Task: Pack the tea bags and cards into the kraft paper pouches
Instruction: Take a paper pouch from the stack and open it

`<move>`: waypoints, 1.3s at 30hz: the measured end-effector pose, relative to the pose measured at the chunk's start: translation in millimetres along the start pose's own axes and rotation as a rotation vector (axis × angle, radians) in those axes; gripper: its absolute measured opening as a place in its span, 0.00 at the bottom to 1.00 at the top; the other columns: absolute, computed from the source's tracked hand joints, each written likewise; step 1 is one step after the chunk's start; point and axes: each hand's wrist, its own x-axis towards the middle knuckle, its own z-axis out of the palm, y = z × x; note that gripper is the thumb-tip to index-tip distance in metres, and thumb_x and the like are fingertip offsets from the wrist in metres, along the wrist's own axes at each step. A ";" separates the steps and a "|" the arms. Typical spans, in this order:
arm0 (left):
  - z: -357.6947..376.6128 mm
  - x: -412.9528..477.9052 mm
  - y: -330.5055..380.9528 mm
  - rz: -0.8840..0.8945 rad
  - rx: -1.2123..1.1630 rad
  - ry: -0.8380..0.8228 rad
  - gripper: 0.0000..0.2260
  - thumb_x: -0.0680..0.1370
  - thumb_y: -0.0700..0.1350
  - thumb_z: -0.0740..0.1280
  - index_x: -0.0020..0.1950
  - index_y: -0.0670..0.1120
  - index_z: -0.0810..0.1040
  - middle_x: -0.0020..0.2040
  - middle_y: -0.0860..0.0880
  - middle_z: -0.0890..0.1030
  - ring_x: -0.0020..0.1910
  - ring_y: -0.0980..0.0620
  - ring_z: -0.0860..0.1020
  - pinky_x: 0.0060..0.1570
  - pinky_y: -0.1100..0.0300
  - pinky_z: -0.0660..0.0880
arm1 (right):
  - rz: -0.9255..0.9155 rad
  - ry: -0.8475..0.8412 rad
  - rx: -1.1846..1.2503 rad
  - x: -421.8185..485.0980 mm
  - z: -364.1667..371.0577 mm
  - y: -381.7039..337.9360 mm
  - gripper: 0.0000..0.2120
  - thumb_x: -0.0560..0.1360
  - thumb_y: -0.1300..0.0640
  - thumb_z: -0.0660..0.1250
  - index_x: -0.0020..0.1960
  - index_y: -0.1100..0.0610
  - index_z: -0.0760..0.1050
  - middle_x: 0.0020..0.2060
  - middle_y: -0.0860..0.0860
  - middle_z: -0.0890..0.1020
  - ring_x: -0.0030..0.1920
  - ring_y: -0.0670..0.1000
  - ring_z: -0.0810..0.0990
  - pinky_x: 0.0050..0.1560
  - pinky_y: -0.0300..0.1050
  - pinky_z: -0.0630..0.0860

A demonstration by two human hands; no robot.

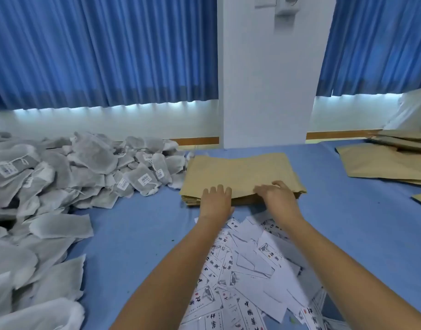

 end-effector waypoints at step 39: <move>-42.9 -164.6 -68.9 -0.070 -0.834 0.457 0.14 0.77 0.39 0.65 0.62 0.48 0.80 0.63 0.57 0.77 0.64 0.60 0.72 0.64 0.63 0.68 | 0.617 -0.055 2.242 -70.1 -39.8 -145.4 0.11 0.82 0.67 0.55 0.57 0.61 0.74 0.51 0.57 0.83 0.49 0.51 0.82 0.44 0.40 0.80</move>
